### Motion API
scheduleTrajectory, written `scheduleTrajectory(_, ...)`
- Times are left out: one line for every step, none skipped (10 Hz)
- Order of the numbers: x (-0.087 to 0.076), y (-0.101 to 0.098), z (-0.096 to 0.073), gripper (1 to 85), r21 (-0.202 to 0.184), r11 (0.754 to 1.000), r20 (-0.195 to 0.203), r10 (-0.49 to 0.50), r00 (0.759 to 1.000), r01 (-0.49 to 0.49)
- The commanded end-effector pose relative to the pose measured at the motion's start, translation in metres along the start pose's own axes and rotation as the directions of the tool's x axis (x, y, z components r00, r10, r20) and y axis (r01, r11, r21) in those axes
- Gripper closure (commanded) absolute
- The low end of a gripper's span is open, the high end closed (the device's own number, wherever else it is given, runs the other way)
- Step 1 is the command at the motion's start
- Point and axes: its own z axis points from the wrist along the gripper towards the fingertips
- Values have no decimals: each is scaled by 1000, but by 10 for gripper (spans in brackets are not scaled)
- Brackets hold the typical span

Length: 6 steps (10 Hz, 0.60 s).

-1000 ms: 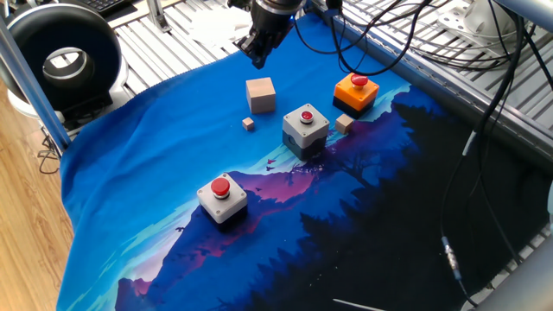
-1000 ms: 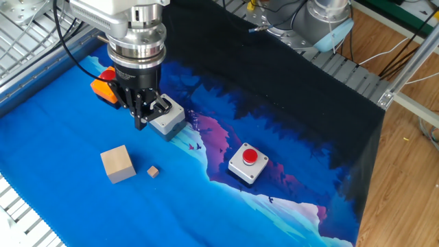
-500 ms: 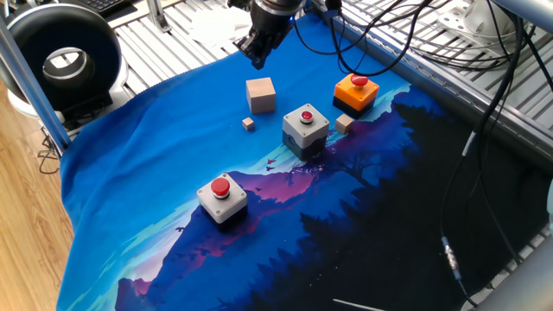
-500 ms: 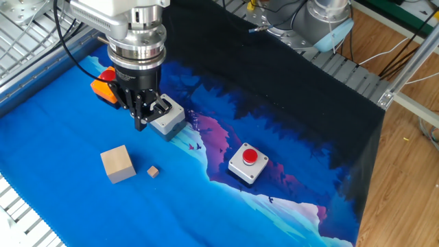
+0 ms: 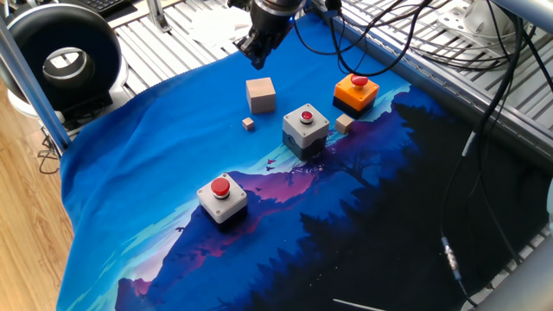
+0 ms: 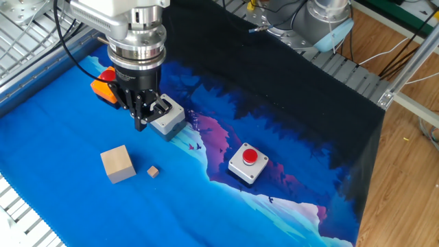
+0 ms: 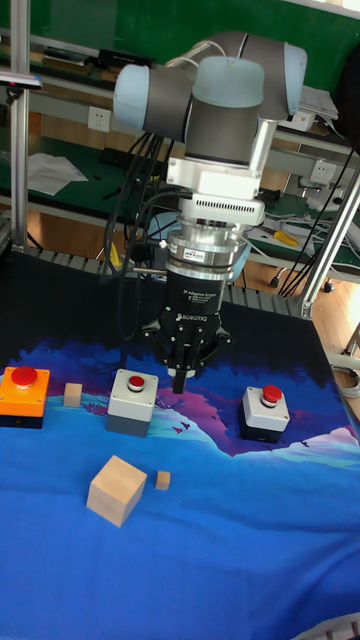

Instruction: Press three buttons from left to right in sequence

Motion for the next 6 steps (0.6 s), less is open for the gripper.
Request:
scheduleTrajectory(-1,1,-1,847,-8,1000,4,7,1000,-7)
scheduleTrajectory(0,0,-1,847,-3,1000,-1,5,1000,-5)
scheduleTrajectory(0,-1,0,847,2,1000,0,9,1000,-9)
scheduleTrajectory(-1,1,0,847,-5,1000,1,20,1000,-20)
scheduleTrajectory(-1,-1,0,847,2,1000,2,22,1000,-22)
scheduleTrajectory(3,-8,0,847,30,999,-13,14,1000,-14)
